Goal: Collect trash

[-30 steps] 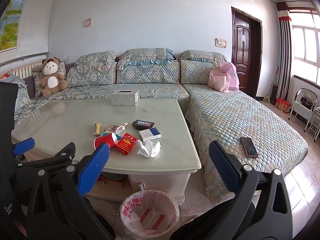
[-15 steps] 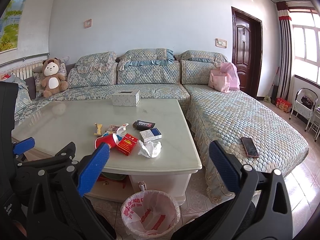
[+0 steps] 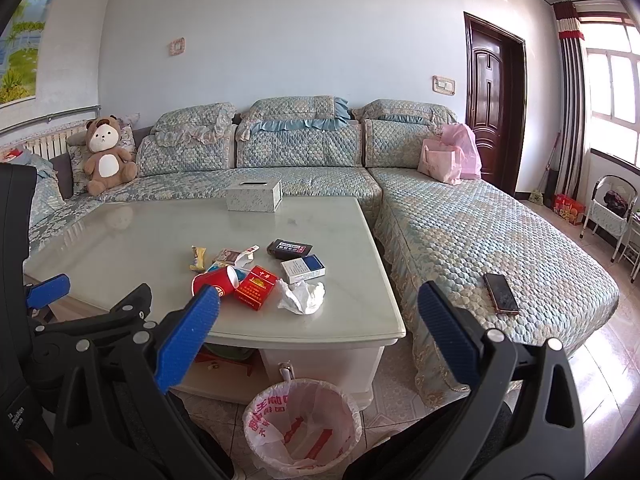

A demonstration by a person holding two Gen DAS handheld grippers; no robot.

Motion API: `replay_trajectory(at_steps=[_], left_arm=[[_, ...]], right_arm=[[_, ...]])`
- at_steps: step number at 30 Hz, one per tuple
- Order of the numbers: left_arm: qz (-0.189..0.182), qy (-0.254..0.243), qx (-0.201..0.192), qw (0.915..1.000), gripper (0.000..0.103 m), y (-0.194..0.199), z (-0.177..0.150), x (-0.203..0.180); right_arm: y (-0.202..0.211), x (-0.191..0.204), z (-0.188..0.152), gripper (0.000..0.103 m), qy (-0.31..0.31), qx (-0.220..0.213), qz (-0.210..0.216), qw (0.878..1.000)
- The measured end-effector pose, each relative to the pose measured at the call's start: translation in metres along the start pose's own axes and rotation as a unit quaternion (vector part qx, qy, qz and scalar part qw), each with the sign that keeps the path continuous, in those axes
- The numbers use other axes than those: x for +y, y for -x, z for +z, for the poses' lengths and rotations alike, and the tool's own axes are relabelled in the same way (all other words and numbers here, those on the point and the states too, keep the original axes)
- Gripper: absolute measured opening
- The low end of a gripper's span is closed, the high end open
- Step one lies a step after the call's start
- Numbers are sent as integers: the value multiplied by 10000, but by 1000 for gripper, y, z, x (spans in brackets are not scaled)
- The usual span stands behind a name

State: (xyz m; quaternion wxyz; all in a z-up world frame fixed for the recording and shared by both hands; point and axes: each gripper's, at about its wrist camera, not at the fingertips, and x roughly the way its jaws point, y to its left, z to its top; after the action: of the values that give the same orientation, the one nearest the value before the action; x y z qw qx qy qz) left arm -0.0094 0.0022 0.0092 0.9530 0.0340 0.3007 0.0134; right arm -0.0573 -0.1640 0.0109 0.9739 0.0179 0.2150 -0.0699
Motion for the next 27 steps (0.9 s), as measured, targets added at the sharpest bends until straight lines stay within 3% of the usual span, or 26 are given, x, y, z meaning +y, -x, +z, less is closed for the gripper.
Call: replay_trajectory(at_steps=[9,16,21,25,27], left_arm=[[-388,-289,327,9983,96,-17,4,-1],[-943,-731,968,9881,96,-54,30,24],[-1429,-827,1345,9771,96,-78,49,41],[-1701,-1169,1382,9687,96,-101,62,41],[-1632,-1489,1384,9654,96,-117,64,36]], right_arm=[[-16,-1,3,97,151,276,399,9987],[-40,-14,10,97,559,314,859,9942],[-77,-26,23,97,696,780,1190,9874],[-101,-32,33,97,756,982,1364,9829],[-110,-34,36,97,765,1034,1443,9811]])
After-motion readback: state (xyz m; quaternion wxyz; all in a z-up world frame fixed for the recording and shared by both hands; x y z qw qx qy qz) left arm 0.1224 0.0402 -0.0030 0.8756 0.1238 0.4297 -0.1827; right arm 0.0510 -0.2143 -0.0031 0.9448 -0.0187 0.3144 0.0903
